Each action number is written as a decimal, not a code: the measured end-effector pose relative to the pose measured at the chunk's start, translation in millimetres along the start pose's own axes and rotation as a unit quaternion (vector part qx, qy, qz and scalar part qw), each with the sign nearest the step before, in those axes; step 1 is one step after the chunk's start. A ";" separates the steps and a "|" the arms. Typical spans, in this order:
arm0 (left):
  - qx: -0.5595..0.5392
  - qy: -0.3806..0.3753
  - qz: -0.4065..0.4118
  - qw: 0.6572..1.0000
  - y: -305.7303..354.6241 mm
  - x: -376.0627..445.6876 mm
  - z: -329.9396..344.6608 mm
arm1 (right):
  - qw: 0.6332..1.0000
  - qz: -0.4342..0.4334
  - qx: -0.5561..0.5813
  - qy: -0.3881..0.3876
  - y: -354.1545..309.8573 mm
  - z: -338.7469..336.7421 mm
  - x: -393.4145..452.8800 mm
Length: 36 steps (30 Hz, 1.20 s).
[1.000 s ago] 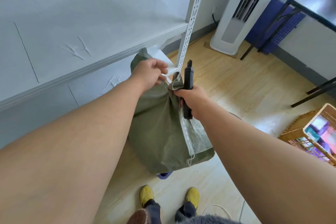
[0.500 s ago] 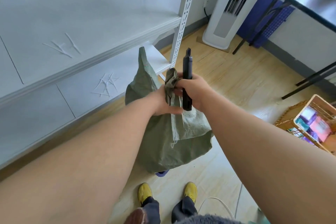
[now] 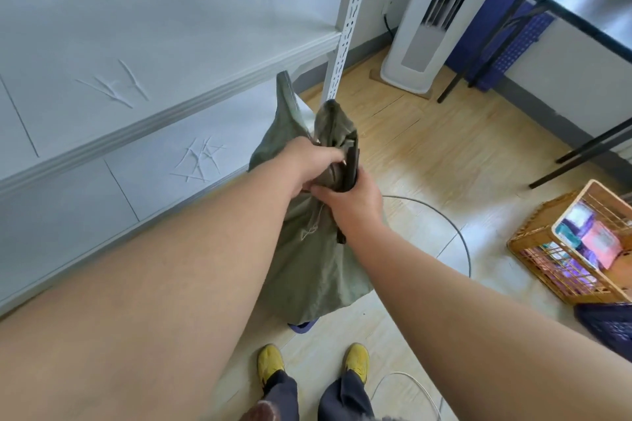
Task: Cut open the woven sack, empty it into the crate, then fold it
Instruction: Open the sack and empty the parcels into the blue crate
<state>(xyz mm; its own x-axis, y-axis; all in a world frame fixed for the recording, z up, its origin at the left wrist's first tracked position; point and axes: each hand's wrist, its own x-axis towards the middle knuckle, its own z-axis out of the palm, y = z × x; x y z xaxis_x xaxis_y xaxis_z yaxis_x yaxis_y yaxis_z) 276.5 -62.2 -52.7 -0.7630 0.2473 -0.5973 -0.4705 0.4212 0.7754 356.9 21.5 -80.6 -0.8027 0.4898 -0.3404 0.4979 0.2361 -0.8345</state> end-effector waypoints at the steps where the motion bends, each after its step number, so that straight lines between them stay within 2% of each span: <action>1: 0.012 -0.067 0.016 0.998 0.3 -3.0 -4.6 | 0.999 0.026 0.027 0.026 3.6 1.8 4.9; 2: 0.014 -0.109 0.036 0.993 -0.9 -4.4 -10.8 | 0.997 0.045 0.049 0.044 7.6 3.6 9.6; 3: 0.015 -0.101 0.065 0.993 -4.0 -2.5 -18.6 | 0.995 0.054 0.059 0.054 10.6 4.9 12.9; 4: 0.032 -0.044 0.095 0.994 -8.3 0.6 -26.7 | 0.995 0.056 0.061 0.059 12.3 6.0 15.8; 5: 0.076 0.046 0.119 0.989 -14.3 4.7 -34.4 | 0.995 0.052 0.059 0.058 12.0 6.4 17.1; 6: 0.132 0.135 0.128 0.974 -19.6 7.3 -40.0 | 0.996 0.046 0.057 0.055 11.2 6.3 18.2; 7: 0.179 0.184 0.130 0.958 -25.5 12.7 -44.8 | 0.997 0.039 0.053 0.049 9.1 5.0 19.2; 8: 0.218 0.181 0.133 0.950 -30.0 16.1 -47.0 | 0.997 0.032 0.052 0.043 7.1 3.3 20.6; 11: 0.296 0.027 0.128 0.946 -36.7 20.2 -42.2 | 0.997 0.017 0.069 0.036 -0.5 -4.8 24.0; 14: 0.235 -0.085 0.138 0.958 -32.7 10.3 -24.4 | 0.995 -0.003 0.091 0.035 -21.8 -12.4 30.6; 16: 0.157 -0.076 0.180 0.968 -24.6 2.7 -11.4 | 0.994 -0.032 0.100 0.034 -42.6 -15.5 35.2; 18: 0.133 -0.024 0.191 0.972 -17.8 2.3 -4.3 | 0.992 -0.064 0.099 0.036 -56.8 -16.0 37.7; 20: 0.126 0.038 0.169 0.977 -14.2 5.9 -3.6 | 0.992 -0.087 0.087 0.030 -61.0 -14.5 37.9; 23: 0.035 0.064 0.134 0.988 -7.5 6.4 -10.5 | 0.993 -0.100 0.062 0.001 -69.7 -18.2 37.6; 25: -0.041 0.122 0.104 0.986 -6.0 9.5 -18.9 | 0.993 -0.108 0.030 -0.024 -76.0 -24.6 38.5; 28: -0.114 0.193 0.046 0.973 -11.5 13.2 -28.6 | 0.997 -0.060 -0.012 -0.046 -70.6 -27.9 34.1; 31: -0.172 0.133 -0.007 0.976 -4.8 18.4 -23.3 | 0.996 -0.037 0.001 -0.076 -50.2 -12.2 25.3; 33: -0.137 0.082 -0.019 0.987 1.4 17.2 -18.5 | 0.997 -0.033 0.011 -0.063 -37.6 1.4 24.6; 36: -0.054 0.007 0.025 0.998 0.6 12.6 -19.8 | 0.999 -0.002 0.044 -0.025 -28.5 12.1 31.6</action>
<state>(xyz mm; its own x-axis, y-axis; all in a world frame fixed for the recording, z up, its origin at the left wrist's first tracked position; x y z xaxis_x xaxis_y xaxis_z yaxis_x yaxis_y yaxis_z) 257.8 -76.2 -55.7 -0.7929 0.2530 -0.5544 -0.4759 0.3111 0.8226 313.3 20.1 -72.8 -0.8216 0.4453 -0.3559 0.4651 0.1625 -0.8702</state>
